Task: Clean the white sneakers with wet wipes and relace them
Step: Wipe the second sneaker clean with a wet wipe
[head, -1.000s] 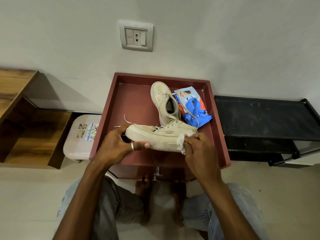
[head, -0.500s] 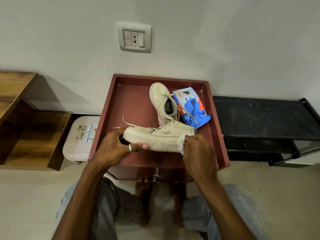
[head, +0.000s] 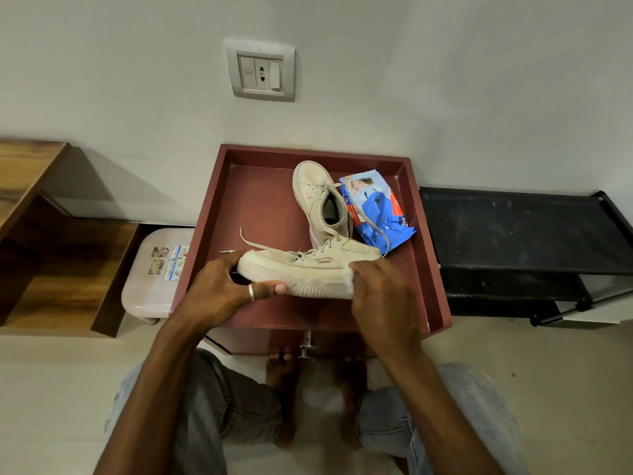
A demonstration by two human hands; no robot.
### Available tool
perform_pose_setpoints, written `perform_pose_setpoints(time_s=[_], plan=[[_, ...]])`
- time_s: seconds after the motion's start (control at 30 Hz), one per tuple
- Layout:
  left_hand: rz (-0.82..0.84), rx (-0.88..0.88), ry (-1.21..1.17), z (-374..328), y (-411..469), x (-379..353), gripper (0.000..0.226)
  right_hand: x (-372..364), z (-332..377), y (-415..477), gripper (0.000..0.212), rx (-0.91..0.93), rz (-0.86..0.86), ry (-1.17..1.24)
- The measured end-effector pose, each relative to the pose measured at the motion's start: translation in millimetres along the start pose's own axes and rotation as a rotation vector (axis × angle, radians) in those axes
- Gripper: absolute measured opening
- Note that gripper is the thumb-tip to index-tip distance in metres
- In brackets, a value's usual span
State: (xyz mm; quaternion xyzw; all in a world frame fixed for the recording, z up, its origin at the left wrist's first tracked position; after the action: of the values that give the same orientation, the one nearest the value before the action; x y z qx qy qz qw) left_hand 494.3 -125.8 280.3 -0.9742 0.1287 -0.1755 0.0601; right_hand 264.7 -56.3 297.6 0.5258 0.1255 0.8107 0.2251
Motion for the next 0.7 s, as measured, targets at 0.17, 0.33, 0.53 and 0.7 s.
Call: perform_pose_setpoints(time_s=[0.17,0.33,0.53,0.7], plan=[[0.02,0.017,0.0,3.2,-1.5,1.0,0.055,-8.7,18.7,-3.0,0.021,0.11,0.06,0.082],[-0.008,0.009,-0.009,-1.1,-0.8,-0.4,0.051,3.5,-31.5,12.0,0.015,-0.156,0.018,-0.025],[0.003,0.031,0.001,1.7,-0.5,1.4,0.059,-6.5,14.1,-4.7,0.018,0.103,0.063,-0.015],[0.012,0.057,-0.036,1.4,-1.1,0.2,0.056,-4.9,-30.8,12.5,0.013,-0.169,0.02,-0.04]])
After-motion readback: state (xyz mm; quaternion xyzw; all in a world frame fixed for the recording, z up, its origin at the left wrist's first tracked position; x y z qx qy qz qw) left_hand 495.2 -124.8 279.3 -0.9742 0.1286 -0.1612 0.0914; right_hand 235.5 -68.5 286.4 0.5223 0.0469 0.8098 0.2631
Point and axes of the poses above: each hand's wrist, its own y-axis towards the middle knuckle, its own x-axis out of the back of the hand, z = x × y, the point moved 4 cm from there along y, towards the middle knuckle, and after that the axes turned 6 degrees about -z, right-handed, at the moved point
